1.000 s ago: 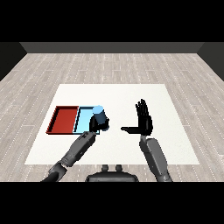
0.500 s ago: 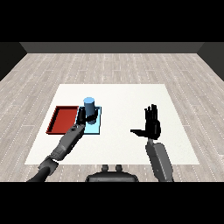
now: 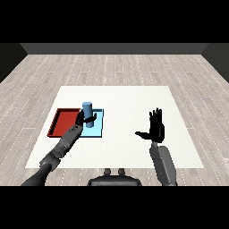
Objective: Pick the blue can and put it in the blue box
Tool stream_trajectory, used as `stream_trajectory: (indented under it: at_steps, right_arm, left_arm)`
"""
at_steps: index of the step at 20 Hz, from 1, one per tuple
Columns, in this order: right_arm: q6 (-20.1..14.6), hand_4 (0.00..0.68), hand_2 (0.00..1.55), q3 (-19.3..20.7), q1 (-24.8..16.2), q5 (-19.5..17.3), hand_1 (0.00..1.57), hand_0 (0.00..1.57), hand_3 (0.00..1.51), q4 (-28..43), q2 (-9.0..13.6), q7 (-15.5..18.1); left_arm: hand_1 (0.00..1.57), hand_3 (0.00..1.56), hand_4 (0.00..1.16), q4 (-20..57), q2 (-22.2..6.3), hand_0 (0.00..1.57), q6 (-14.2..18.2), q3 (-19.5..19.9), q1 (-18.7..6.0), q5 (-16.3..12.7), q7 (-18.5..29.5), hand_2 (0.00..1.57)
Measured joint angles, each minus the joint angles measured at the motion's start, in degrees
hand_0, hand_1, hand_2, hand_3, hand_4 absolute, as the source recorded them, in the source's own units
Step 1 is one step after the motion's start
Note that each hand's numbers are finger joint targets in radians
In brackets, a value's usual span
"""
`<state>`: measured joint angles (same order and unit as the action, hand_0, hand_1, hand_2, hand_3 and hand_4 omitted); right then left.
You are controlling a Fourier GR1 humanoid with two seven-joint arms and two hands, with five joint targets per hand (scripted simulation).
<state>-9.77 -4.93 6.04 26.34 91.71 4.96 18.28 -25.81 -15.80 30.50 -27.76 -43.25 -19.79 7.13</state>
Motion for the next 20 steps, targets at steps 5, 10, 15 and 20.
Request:
stream_trajectory:
  at_steps: [5,10,15,20]
  right_arm:
    - [0.16,0.0,0.0,0.74,0.3,-0.07,0.0,0.0,0.0,-2.56,-0.86,1.46]
    - [2.03,0.0,0.0,1.96,0.15,0.24,0.0,0.0,0.0,-4.72,0.14,2.33]
    - [2.17,0.0,0.0,3.09,0.41,0.35,0.0,0.0,0.0,-5.04,0.67,1.98]
    - [2.39,0.0,0.0,2.85,0.64,0.04,0.0,0.0,0.0,-5.05,-0.14,2.11]
  left_arm:
    - [0.9,0.58,0.85,11.24,3.44,0.9,-0.69,-0.47,-1.64,1.81,-4.49,0.82]
    - [1.45,0.0,0.61,17.26,5.43,1.45,0.88,3.66,-3.61,-0.19,-5.17,1.28]
    - [0.0,0.0,0.0,21.97,5.44,0.0,-2.01,5.21,-5.17,-0.07,-6.22,0.0]
    - [0.0,0.0,0.0,23.77,5.63,0.0,-3.18,5.54,-6.5,1.33,-5.93,0.0]
